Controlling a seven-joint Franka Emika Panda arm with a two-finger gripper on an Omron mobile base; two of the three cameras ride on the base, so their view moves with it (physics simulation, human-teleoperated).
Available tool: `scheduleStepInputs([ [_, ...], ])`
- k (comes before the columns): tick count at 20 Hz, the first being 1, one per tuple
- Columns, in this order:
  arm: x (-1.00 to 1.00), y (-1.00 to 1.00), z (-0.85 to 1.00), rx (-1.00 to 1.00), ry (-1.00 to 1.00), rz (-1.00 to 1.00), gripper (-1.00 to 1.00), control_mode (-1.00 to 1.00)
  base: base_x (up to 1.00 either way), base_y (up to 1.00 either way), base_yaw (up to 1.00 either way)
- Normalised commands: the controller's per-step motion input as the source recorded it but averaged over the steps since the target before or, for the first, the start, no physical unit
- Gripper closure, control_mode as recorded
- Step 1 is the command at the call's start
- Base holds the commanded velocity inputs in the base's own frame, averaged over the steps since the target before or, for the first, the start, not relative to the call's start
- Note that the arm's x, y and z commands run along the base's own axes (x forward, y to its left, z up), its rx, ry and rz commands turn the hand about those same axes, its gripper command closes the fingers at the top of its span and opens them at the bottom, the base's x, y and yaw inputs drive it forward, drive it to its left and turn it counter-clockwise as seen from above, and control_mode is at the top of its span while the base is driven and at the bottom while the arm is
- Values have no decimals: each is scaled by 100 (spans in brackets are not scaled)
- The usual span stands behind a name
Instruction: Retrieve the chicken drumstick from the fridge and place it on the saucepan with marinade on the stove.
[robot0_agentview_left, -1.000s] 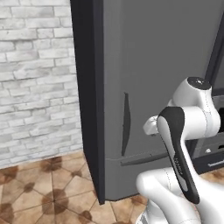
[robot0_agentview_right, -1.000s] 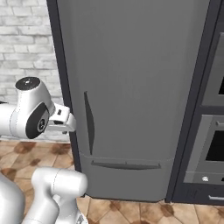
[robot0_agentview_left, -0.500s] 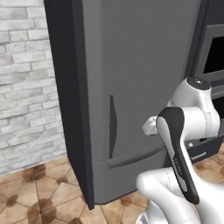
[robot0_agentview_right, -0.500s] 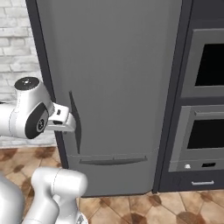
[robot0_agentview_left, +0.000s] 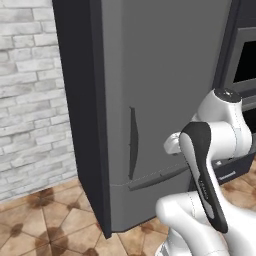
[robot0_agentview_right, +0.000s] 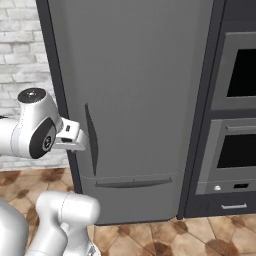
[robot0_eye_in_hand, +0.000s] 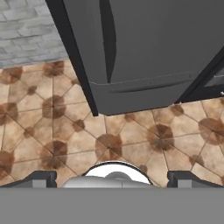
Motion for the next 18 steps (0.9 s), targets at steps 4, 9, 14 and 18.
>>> scheduleStepInputs([
  [4,0,2,-1,0,-1,0,-100,-100,0,0,0],
  [9,41,-2,-6,3,-3,2,-100,-100,0,0,0],
  [14,54,0,-26,4,-8,6,-100,-100,0,0,0],
  [18,2,2,-43,0,-16,10,-100,-100,0,0,0],
])
